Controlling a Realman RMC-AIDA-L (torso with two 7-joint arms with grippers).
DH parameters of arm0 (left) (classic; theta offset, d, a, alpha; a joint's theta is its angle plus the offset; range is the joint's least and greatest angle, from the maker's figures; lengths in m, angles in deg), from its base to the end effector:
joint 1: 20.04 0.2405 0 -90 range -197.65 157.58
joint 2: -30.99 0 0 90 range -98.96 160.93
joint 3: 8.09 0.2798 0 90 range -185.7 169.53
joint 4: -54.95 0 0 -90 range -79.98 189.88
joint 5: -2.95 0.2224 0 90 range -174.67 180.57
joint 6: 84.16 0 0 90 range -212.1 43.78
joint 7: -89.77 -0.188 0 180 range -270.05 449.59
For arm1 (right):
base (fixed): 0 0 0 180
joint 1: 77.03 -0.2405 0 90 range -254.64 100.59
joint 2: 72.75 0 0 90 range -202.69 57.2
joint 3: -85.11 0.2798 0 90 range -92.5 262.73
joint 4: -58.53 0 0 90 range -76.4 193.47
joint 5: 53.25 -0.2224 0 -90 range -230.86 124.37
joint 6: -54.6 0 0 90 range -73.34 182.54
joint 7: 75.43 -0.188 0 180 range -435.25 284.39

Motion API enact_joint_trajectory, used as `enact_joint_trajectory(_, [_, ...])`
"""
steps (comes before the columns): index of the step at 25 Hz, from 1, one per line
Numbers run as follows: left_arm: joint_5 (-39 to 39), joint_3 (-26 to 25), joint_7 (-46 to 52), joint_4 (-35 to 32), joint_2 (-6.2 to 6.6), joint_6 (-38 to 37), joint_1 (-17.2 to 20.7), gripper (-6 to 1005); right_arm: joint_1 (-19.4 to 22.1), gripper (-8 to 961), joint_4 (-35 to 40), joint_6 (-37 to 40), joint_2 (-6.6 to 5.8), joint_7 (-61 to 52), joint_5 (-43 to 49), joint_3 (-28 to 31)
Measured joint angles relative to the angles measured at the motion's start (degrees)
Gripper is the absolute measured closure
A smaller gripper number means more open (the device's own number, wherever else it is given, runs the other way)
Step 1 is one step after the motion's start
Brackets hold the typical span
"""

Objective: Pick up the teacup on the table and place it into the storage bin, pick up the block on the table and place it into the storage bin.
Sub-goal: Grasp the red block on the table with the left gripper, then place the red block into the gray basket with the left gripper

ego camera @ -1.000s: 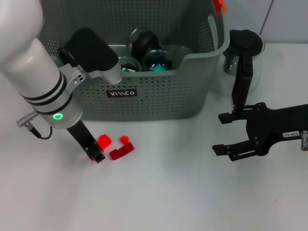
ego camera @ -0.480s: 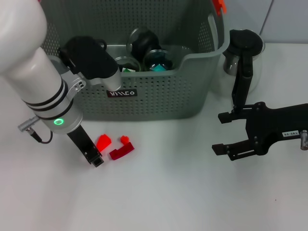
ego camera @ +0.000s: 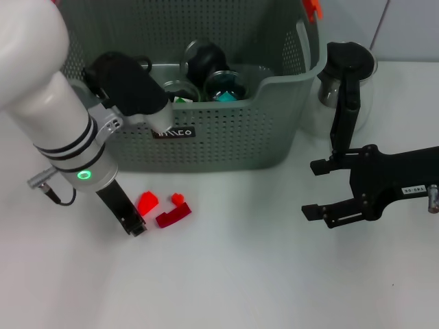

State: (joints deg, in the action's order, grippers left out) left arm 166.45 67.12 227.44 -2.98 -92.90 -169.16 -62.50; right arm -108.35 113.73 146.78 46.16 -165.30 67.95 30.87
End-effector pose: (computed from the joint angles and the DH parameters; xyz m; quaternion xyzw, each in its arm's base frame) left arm -0.2533 0.3904 -0.0911 -0.9021 -0.2903 0.2886 0.1367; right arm 0.2363 0.3689 -0.0449 -0.9838 0.1298 0.1033 0.0685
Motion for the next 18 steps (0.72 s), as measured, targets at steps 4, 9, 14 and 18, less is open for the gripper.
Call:
enact_joint_trajectory(4, [-0.3,-1.0,-0.2,0.3,0.19,-0.4,-0.4,692,-0.1,38,0.0,0.0,0.00,0.0,0.0,0.0])
enact_joint_trajectory(9, [-0.4,-1.0,-0.5,1.6,0.23,-0.1,-0.9,800,-0.2,38,0.0,0.0,0.01,-0.1,0.0,0.0])
enact_joint_trajectory(14, [-0.4,-1.0,-1.0,1.2,0.11,-1.1,-0.9,846,0.0,38,0.1,0.1,0.00,-0.1,0.0,0.0])
enact_joint_trajectory(18, [-0.7,-1.3,-1.2,-5.2,-0.21,-4.1,0.4,844,0.3,39,0.3,0.1,0.00,-0.1,0.0,0.1])
